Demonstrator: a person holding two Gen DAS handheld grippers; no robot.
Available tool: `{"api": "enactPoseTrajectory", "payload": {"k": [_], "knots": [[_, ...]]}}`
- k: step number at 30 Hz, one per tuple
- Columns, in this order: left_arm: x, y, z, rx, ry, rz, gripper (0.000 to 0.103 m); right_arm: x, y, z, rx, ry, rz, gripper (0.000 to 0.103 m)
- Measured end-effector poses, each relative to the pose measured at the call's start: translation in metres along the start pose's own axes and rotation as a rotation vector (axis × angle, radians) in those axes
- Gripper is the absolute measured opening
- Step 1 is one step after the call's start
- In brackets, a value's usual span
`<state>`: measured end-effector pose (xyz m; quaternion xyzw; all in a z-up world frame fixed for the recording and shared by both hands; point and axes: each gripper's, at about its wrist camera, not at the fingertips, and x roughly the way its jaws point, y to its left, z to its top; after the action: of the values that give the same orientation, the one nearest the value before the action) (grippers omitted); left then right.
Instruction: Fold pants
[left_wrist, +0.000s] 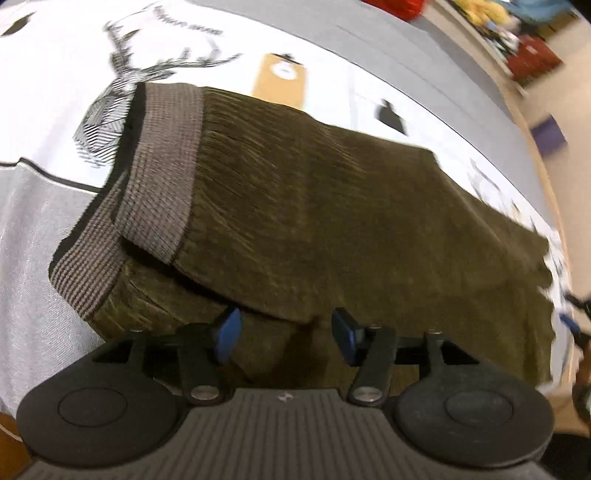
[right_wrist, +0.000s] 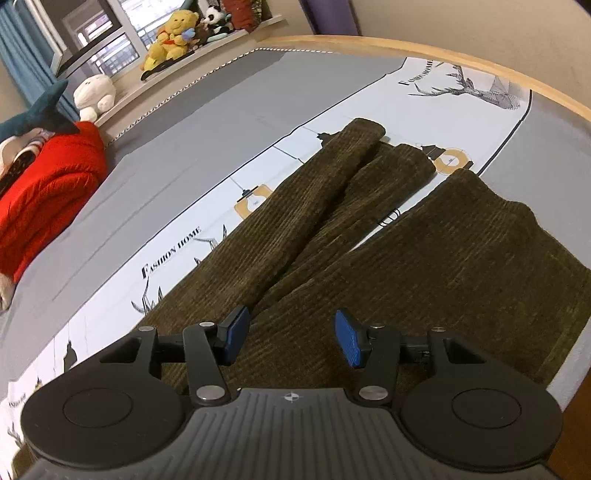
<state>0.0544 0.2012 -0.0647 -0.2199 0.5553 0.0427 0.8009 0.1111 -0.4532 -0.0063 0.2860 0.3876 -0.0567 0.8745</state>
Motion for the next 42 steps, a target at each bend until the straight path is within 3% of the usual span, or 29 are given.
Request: {"api": "enactPoseTrajectory", "payload": {"k": [2,6,7,8,11,16,24,32,33,36,42], "knots": [[0.004,0.001,0.008,-0.033,-0.011,0.059,0.061,0.004,-0.001,0.005,0.026,-0.007,0.009,0.054],[0.000,0.006,0.019,-0.108,-0.064,0.071,0.058,0.013,-0.014,0.020,0.152,-0.023,0.060,0.054],[-0.002,0.007,0.021,-0.117,-0.076,0.076,0.044,0.016,-0.019,0.023,0.195,-0.027,0.073,0.054],[-0.004,0.007,0.023,-0.113,-0.088,0.099,0.024,0.020,-0.024,0.028,0.246,-0.031,0.082,0.054],[-0.010,0.004,0.025,-0.066,-0.124,0.131,0.014,0.035,-0.038,0.037,0.362,-0.035,0.088,0.054],[-0.017,-0.004,0.025,0.017,-0.166,0.148,0.013,0.076,-0.046,0.046,0.465,-0.006,0.068,0.054],[-0.016,0.000,0.029,0.008,-0.156,0.124,0.013,0.131,-0.041,0.062,0.414,0.002,0.038,0.050],[-0.015,0.000,0.030,0.008,-0.150,0.124,0.013,0.158,-0.028,0.069,0.351,-0.007,0.018,0.049],[-0.015,-0.001,0.030,0.010,-0.151,0.126,0.013,0.158,-0.026,0.070,0.340,-0.016,0.011,0.045],[-0.018,-0.003,0.030,0.015,-0.158,0.125,0.013,0.156,-0.022,0.073,0.308,-0.039,0.004,0.011],[-0.027,-0.003,0.029,0.020,-0.184,0.123,0.011,0.125,-0.016,0.076,0.306,-0.109,0.006,0.006]]}}
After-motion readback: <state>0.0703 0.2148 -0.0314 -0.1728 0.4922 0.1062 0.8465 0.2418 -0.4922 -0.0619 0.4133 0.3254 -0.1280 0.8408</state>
